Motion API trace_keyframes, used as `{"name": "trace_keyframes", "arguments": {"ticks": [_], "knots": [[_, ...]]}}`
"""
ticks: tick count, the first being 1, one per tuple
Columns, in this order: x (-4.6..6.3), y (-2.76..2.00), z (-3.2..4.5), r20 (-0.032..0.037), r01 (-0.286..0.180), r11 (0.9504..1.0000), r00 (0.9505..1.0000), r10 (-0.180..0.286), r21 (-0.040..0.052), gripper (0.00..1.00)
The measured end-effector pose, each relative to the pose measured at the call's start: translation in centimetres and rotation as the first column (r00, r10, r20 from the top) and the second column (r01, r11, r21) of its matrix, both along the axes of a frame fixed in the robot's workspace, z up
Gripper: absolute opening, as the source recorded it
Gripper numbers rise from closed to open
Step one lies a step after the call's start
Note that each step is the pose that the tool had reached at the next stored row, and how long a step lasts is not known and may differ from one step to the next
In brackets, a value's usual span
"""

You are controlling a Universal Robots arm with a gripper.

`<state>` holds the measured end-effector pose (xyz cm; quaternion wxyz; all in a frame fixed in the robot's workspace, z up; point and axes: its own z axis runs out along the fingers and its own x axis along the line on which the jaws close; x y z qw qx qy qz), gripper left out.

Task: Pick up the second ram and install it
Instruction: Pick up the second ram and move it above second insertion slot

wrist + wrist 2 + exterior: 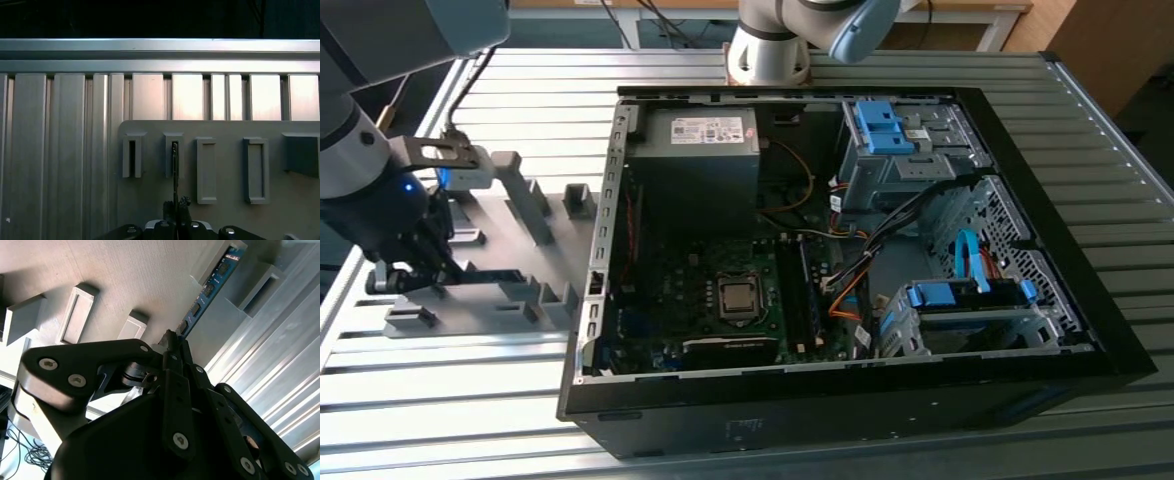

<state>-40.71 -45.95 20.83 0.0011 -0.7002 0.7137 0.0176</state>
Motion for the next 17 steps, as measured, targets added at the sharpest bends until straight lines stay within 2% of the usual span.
{"name": "trace_keyframes", "arguments": {"ticks": [17], "knots": [[0.0,0.00,1.97,-0.0001,0.000,1.0000,1.0000,0.000,-0.0001,0.14]]}}
